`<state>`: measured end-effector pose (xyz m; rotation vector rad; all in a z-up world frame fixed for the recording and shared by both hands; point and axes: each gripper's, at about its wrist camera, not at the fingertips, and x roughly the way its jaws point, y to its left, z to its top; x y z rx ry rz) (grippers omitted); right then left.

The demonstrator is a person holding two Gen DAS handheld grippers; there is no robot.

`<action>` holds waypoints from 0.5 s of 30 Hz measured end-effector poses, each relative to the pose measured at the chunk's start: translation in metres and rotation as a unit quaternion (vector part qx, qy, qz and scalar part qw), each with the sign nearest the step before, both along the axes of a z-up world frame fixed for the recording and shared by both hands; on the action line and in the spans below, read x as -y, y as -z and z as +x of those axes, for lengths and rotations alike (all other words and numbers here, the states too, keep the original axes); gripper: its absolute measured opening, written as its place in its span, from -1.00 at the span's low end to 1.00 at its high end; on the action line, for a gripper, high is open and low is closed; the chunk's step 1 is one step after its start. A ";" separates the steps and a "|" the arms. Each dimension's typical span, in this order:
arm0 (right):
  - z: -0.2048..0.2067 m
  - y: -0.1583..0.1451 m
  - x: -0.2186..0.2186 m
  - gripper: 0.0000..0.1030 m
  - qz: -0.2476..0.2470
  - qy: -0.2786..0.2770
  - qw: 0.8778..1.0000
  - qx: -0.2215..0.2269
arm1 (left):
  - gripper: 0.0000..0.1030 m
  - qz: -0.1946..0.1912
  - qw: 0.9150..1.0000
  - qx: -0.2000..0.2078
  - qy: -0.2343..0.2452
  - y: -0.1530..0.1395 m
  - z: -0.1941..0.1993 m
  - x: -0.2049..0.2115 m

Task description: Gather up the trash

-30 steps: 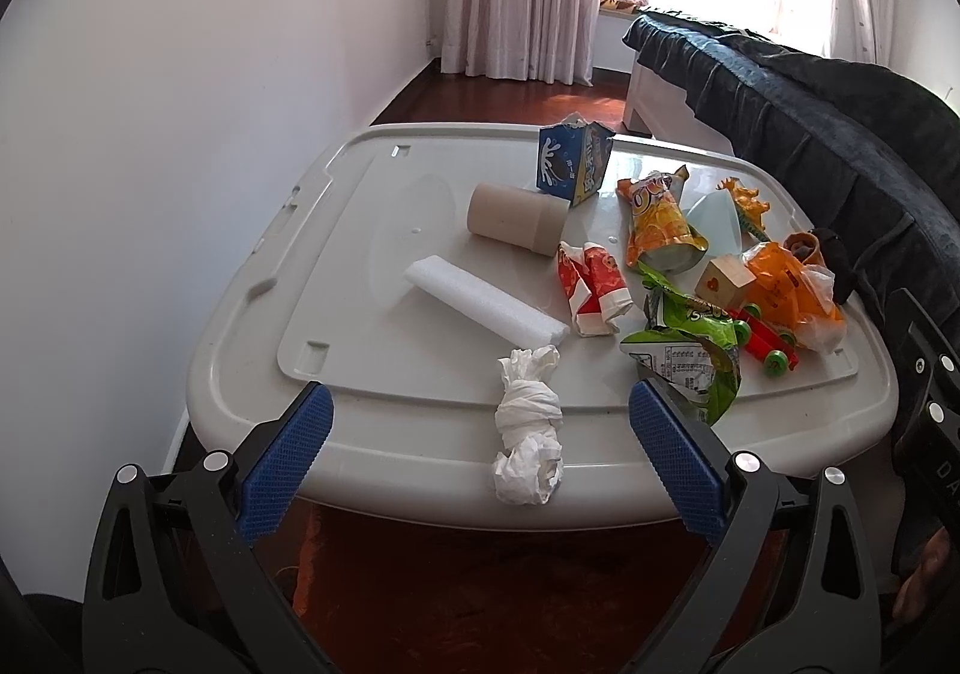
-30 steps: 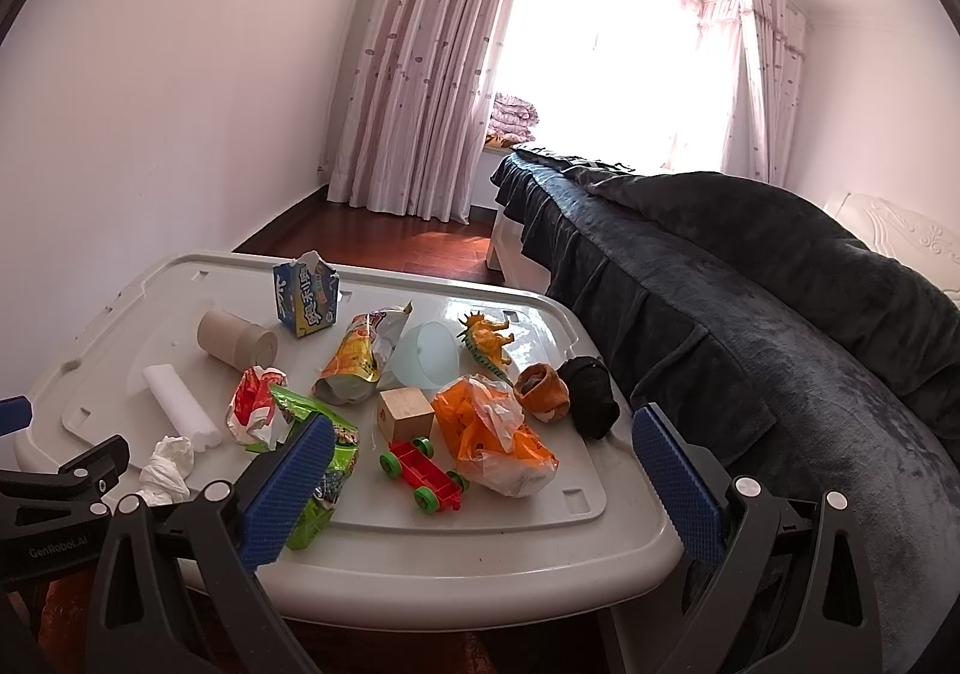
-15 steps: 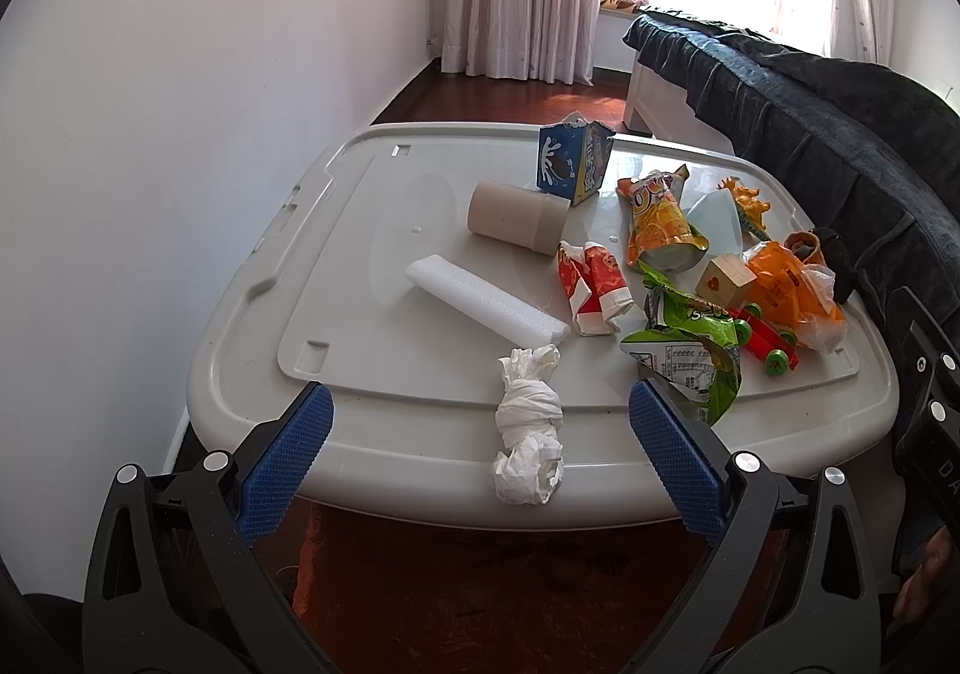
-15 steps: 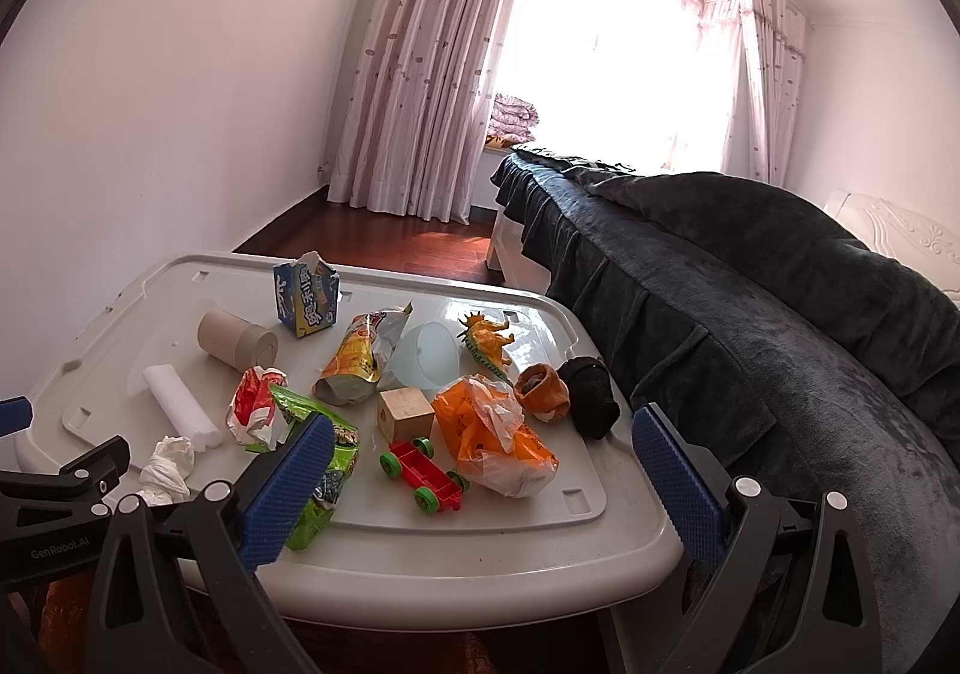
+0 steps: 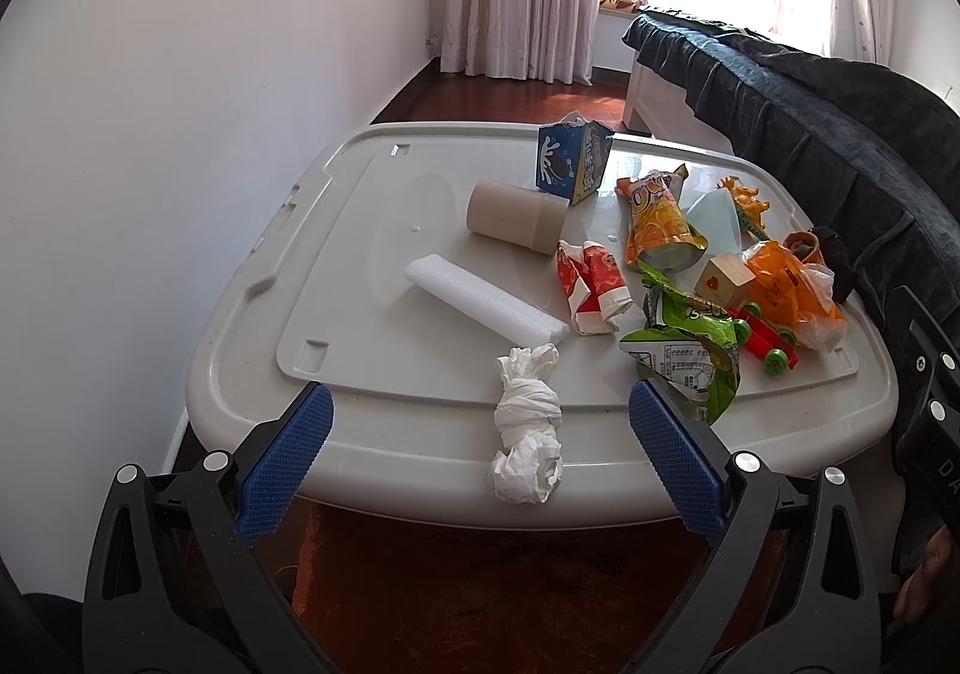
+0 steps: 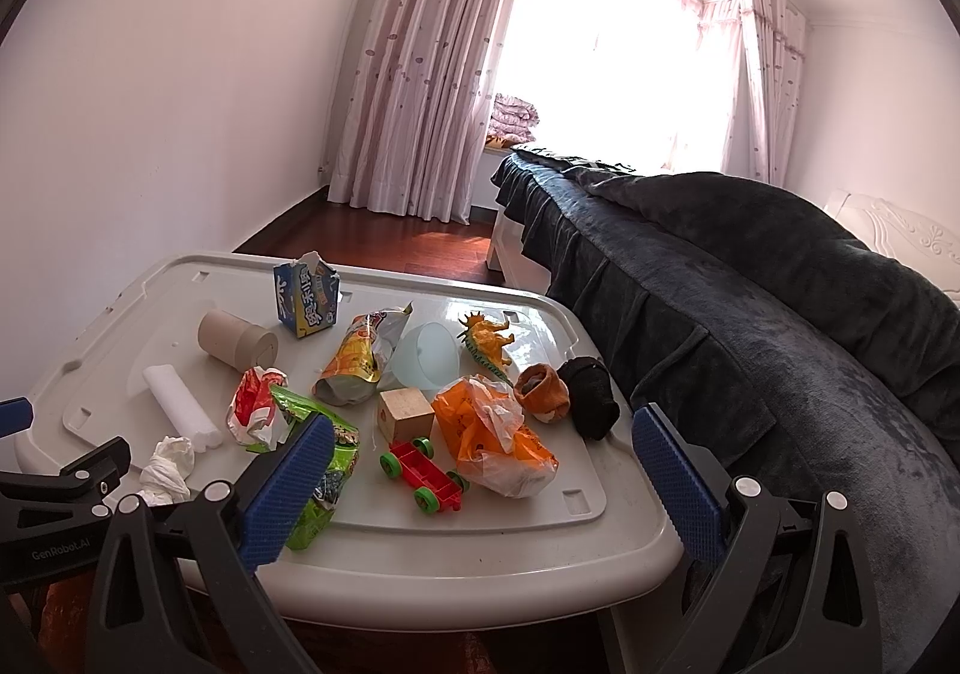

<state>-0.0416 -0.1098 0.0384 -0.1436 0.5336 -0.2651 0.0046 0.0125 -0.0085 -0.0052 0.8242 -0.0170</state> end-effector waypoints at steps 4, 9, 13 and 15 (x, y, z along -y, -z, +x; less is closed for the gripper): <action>0.000 0.000 0.000 0.90 -0.001 0.001 1.000 0.001 | 0.87 0.001 1.000 0.000 0.001 0.002 -0.001 0.001; -0.001 -0.004 0.002 0.90 0.003 0.003 1.000 0.005 | 0.87 0.003 1.000 -0.002 0.000 0.003 -0.003 0.002; -0.004 -0.007 0.004 0.90 0.003 0.005 1.000 0.009 | 0.87 0.008 1.000 -0.004 0.004 0.006 -0.004 0.004; -0.005 -0.009 0.006 0.90 0.005 0.006 1.000 0.011 | 0.87 0.008 1.000 -0.007 0.005 0.009 -0.005 0.004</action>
